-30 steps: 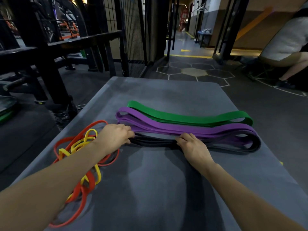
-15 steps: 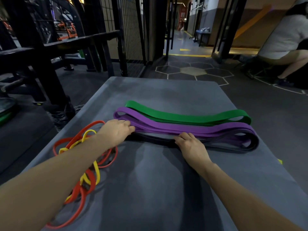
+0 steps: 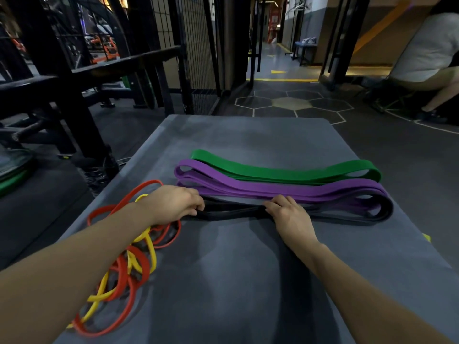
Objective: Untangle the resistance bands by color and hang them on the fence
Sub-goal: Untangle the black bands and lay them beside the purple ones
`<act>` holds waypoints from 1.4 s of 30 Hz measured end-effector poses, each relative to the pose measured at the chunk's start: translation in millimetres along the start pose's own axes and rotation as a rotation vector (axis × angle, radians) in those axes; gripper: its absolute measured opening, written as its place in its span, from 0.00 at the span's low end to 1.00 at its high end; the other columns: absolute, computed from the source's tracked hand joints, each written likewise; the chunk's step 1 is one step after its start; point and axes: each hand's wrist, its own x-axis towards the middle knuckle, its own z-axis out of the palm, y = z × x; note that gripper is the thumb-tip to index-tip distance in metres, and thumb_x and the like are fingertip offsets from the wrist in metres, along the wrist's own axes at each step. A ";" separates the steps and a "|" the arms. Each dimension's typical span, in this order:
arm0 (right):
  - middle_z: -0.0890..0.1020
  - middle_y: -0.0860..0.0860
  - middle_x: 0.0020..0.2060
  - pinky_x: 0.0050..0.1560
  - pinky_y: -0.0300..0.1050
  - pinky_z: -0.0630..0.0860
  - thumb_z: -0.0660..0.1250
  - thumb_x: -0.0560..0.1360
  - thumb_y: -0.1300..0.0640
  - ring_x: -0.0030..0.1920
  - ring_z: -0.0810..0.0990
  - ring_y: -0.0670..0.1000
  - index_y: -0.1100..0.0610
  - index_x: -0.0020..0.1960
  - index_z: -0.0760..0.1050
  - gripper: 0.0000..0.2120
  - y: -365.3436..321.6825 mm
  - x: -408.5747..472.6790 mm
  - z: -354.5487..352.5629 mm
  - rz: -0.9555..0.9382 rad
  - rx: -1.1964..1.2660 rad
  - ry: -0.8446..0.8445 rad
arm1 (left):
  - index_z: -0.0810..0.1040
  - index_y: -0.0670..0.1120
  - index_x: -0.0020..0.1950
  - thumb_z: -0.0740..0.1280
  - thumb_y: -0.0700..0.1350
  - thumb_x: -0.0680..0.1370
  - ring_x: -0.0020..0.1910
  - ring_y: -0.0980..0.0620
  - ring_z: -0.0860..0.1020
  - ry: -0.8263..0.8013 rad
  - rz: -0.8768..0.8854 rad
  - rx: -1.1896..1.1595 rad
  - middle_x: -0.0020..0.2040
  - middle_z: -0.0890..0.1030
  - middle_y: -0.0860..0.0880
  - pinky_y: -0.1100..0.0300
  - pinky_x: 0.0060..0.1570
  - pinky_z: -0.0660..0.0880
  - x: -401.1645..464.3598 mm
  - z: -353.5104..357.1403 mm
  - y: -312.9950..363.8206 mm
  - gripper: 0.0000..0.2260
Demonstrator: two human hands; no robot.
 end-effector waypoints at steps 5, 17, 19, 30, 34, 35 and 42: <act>0.80 0.53 0.40 0.32 0.47 0.72 0.72 0.67 0.62 0.39 0.78 0.58 0.56 0.47 0.80 0.08 -0.2 -1.2 -1.3 -0.014 0.002 0.012 | 0.72 0.52 0.64 0.60 0.45 0.79 0.61 0.50 0.74 -0.003 -0.158 0.119 0.61 0.74 0.51 0.55 0.52 0.74 15.5 3.3 3.9 0.13; 0.79 0.49 0.35 0.29 0.41 0.73 0.73 0.64 0.58 0.34 0.78 0.54 0.53 0.41 0.81 0.06 0.0 -1.5 2.3 -0.013 -0.034 0.036 | 0.78 0.46 0.54 0.73 0.34 0.61 0.45 0.45 0.80 0.472 -0.170 0.097 0.48 0.78 0.46 0.55 0.41 0.78 31.9 19.9 55.8 0.23; 0.79 0.49 0.35 0.30 0.42 0.74 0.62 0.69 0.53 0.35 0.79 0.55 0.53 0.40 0.81 0.09 0.3 -0.3 -0.8 -0.011 -0.038 0.035 | 0.75 0.45 0.62 0.69 0.36 0.68 0.53 0.44 0.78 0.460 -0.144 -0.138 0.55 0.77 0.45 0.52 0.53 0.77 46.5 18.8 87.3 0.22; 0.80 0.52 0.36 0.39 0.45 0.72 0.67 0.66 0.56 0.36 0.77 0.56 0.56 0.43 0.81 0.08 52.0 -23.1 -35.0 0.043 0.001 0.088 | 0.78 0.46 0.56 0.59 0.44 0.79 0.51 0.50 0.72 0.314 -0.321 -0.524 0.50 0.75 0.49 0.56 0.50 0.70 101.3 46.7 131.0 0.10; 0.81 0.54 0.44 0.42 0.51 0.77 0.69 0.65 0.67 0.44 0.78 0.59 0.59 0.49 0.79 0.13 102.9 -69.6 -60.9 0.262 -0.104 0.125 | 0.77 0.45 0.59 0.58 0.41 0.80 0.51 0.51 0.70 0.301 -0.268 -0.472 0.51 0.74 0.49 0.58 0.48 0.66 101.7 42.4 129.0 0.12; 0.81 0.54 0.45 0.45 0.52 0.77 0.69 0.64 0.69 0.46 0.79 0.59 0.59 0.50 0.79 0.15 112.9 -77.5 -65.3 0.285 -0.172 0.100 | 0.77 0.45 0.60 0.58 0.41 0.80 0.50 0.51 0.69 0.295 -0.256 -0.455 0.51 0.74 0.49 0.58 0.48 0.67 100.7 40.1 129.3 0.12; 0.80 0.52 0.34 0.67 0.52 0.63 0.66 0.66 0.66 0.40 0.79 0.57 0.57 0.41 0.78 0.07 145.3 -83.5 -77.0 0.186 -0.448 0.128 | 0.73 0.48 0.66 0.57 0.39 0.79 0.58 0.48 0.73 0.233 -0.267 -0.339 0.58 0.75 0.49 0.55 0.55 0.71 96.7 32.5 133.5 0.16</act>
